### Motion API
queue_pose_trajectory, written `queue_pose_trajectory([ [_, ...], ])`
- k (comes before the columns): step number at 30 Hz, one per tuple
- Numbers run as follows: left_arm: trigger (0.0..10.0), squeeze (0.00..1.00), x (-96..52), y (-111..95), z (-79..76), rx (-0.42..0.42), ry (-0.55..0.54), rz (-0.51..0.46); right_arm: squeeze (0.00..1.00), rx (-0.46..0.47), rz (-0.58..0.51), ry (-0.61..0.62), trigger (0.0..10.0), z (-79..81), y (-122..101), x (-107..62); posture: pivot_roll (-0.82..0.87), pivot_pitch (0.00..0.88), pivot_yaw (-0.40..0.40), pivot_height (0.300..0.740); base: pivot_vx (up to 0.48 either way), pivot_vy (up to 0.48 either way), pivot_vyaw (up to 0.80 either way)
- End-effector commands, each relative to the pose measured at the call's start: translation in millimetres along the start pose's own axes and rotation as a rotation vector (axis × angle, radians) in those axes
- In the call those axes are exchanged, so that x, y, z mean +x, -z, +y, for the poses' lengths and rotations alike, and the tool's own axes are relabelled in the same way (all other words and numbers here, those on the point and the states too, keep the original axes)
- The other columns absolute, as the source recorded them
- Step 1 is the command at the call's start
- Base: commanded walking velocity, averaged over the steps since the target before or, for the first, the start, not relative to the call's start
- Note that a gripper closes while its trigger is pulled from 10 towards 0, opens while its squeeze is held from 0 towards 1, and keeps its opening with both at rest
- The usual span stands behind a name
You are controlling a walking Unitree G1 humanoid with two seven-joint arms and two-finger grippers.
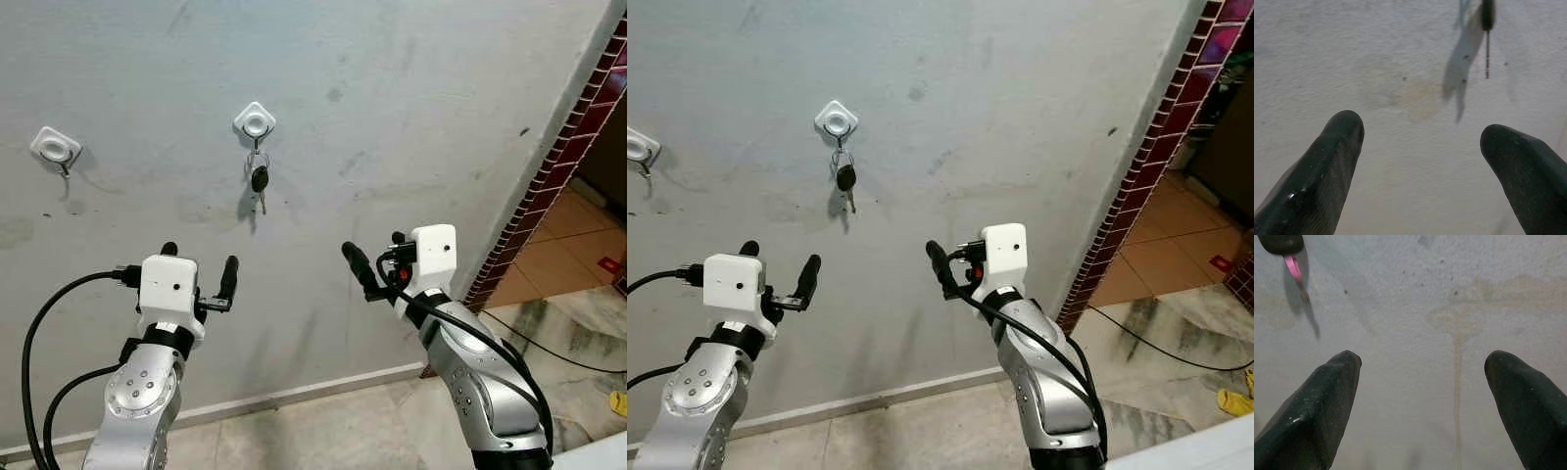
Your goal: Hang keys on a hook
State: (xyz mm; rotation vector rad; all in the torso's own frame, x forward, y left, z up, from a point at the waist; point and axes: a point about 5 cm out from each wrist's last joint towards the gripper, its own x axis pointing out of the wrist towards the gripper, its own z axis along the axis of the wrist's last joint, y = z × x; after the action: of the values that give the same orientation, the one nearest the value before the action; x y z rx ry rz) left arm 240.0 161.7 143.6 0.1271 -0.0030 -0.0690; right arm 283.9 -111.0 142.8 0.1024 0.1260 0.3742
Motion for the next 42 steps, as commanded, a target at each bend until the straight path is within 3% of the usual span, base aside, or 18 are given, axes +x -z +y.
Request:
queue_pose_trajectory([
  [1,10.0,0.0,-0.2,2,2.1,0.002,-0.002,0.019,0.0,0.006,-0.013,-0.023,10.0,5.6,-5,-1.0,0.03,0.0,0.015,0.74,0.0,0.435,0.0],
  [11,10.0,0.0,-0.4,3,2.8,0.0,0.0,0.031,0.0,0.044,-0.018,-0.028,10.0,11.8,-8,7.5,0.05,0.0,0.017,0.74,0.0,0.448,0.0],
  [21,10.0,0.0,0.6,3,4.5,0.006,0.004,0.035,0.0,0.045,-0.052,0.015,10.0,8.3,-16,15.5,0.05,0.0,0.021,0.74,0.0,0.451,0.0],
  [29,10.0,0.0,2.8,1,3.9,0.028,0.006,0.026,0.0,-0.011,-0.052,0.004,10.0,10.0,-17,19.4,0.06,0.0,0.023,0.74,0.0,0.0,0.0],
  [32,10.0,0.0,3.5,0,2.8,0.029,0.019,0.022,0.0,0.028,-0.055,-0.043,10.0,16.3,-18,19.7,0.06,0.0,0.023,0.74,0.0,0.0,0.0],
  [42,10.0,0.0,4.0,0,2.9,0.034,0.021,0.022,0.0,0.026,-0.049,-0.066,10.0,20.4,-16,20.5,0.06,0.0,0.024,0.74,0.0,0.0,0.0],
])
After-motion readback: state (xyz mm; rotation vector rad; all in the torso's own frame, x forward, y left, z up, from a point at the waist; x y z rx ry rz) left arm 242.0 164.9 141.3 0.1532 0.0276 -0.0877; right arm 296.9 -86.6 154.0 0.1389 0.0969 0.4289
